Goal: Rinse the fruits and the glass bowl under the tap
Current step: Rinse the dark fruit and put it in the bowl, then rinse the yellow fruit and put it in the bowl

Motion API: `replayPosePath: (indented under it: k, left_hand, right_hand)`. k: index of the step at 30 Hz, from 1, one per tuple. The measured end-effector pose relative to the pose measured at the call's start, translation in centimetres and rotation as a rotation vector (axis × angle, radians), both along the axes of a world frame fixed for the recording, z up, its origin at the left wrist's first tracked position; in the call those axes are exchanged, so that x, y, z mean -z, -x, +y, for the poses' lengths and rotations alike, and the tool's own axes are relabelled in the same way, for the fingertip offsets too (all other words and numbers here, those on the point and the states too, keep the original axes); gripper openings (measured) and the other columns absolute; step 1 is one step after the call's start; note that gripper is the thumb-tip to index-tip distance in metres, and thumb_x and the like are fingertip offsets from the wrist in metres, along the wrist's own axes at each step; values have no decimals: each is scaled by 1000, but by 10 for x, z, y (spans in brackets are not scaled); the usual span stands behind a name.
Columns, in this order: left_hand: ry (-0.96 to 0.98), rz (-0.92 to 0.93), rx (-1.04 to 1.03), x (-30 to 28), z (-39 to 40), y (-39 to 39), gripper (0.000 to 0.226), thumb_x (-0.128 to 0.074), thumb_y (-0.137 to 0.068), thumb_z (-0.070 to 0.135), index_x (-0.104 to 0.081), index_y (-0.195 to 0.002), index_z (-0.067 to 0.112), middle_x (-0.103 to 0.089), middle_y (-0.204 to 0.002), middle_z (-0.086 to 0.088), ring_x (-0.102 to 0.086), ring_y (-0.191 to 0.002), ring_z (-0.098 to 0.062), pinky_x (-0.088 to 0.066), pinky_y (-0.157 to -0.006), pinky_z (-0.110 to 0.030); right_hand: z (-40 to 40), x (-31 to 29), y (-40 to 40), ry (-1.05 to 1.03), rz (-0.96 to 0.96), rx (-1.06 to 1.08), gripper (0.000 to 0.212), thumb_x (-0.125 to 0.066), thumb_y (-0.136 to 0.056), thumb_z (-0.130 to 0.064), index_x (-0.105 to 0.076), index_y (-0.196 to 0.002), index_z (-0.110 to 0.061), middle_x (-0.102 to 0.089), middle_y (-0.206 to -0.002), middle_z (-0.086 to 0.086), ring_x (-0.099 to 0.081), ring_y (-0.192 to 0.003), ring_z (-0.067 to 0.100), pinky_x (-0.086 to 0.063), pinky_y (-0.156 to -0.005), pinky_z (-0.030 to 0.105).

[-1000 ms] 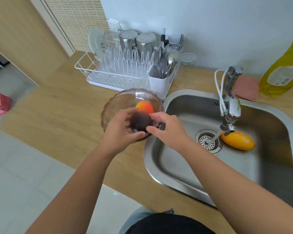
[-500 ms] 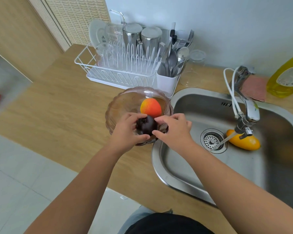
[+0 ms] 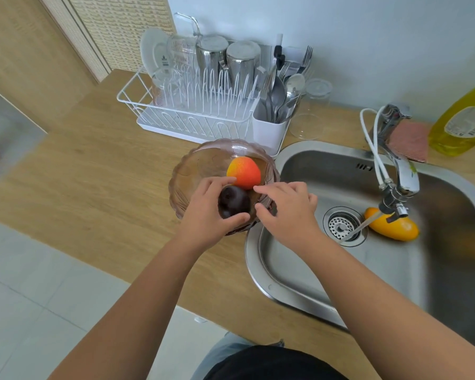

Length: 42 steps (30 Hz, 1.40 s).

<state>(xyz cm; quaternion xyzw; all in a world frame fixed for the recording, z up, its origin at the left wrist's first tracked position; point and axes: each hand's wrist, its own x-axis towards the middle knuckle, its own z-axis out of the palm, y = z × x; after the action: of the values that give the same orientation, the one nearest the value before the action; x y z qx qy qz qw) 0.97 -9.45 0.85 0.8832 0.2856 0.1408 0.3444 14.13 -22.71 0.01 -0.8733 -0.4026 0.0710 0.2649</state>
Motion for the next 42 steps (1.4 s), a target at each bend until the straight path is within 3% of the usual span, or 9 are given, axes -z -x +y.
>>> replayPosePath:
  k: [8,14,21,29,32,35,37,40,42]
  left_hand:
    - [-272,-410,290,-15,-93,-37,23,-70,-85,11,-72,-108,12,-66,-105,-3,-61,-100,-18,-47,-90,-25]
    - [219,-90,363,24,-147,-84,16,-64,-92,11,-69,-104,21,-65,-101,7,-61,-97,-8,-48,-84,-21]
    - [1134,192,-122,67,-178,-160,15,-51,-98,8,-65,-95,14,-64,-85,-3,-60,-75,-14,-49,-71,-24]
    - [1044,302,-172,108,-189,-234,18,-52,-98,11,-62,-83,13,-51,-60,-1,-42,-48,-12,-32,-40,-17]
    - [909,346,-154,125,-186,-259,16,-52,-90,16,-60,-77,11,-52,-64,-7,-47,-64,-29,-36,-52,-23]
    - [799,395,-65,142,-190,-278,28,-46,-93,11,-60,-107,-9,-60,-101,-37,-59,-102,-55,-54,-81,-51]
    - [773,374,-51,134,-197,-281,41,-47,-97,15,-56,-131,-6,-58,-129,-34,-55,-123,-47,-47,-101,-54]
    - [782,344,-21,131,-204,-280,45,-45,-103,25,-49,-145,10,-54,-143,-10,-51,-132,-30,-40,-114,-43]
    - [813,325,-34,136,-205,-279,44,-45,-104,29,-50,-144,11,-55,-142,-13,-52,-131,-33,-41,-114,-45]
  right_hand:
    - [-71,20,-24,-160,297,66,26,-58,-86,-23,-69,-110,-24,-58,-97,-19,-47,-95,13,-32,-84,26]
    - [-138,45,-39,-50,549,188,25,-54,-90,-23,-65,-102,-42,-67,-97,-12,-59,-83,9,-48,-74,25]
    - [-197,68,-65,49,648,546,13,-59,-91,-27,-67,-101,-31,-64,-93,-5,-57,-79,9,-38,-59,15]
    - [-230,83,-111,-106,697,897,40,-79,-76,-40,-50,-62,-16,-54,-63,-1,-51,-62,16,-40,-59,30]
    - [-231,102,-130,-285,857,1056,30,-65,-88,-40,-60,-85,-11,-57,-79,3,-55,-78,22,-47,-77,37]
    - [-227,121,-146,-473,1034,1124,50,-52,-94,-39,-48,-136,-14,-56,-120,5,-55,-107,23,-44,-93,40]
    - [-222,130,-155,-542,1090,1130,57,-49,-95,-39,-34,-148,-25,-48,-139,1,-51,-118,22,-42,-99,38]
    - [-213,138,-163,-623,1151,1131,58,-48,-97,-35,-30,-152,-26,-54,-111,-6,-49,-90,9,-41,-78,26]
    - [-209,140,-165,-654,1161,1138,57,-49,-97,-32,-31,-151,-26,-56,-123,0,-53,-103,13,-44,-89,29]
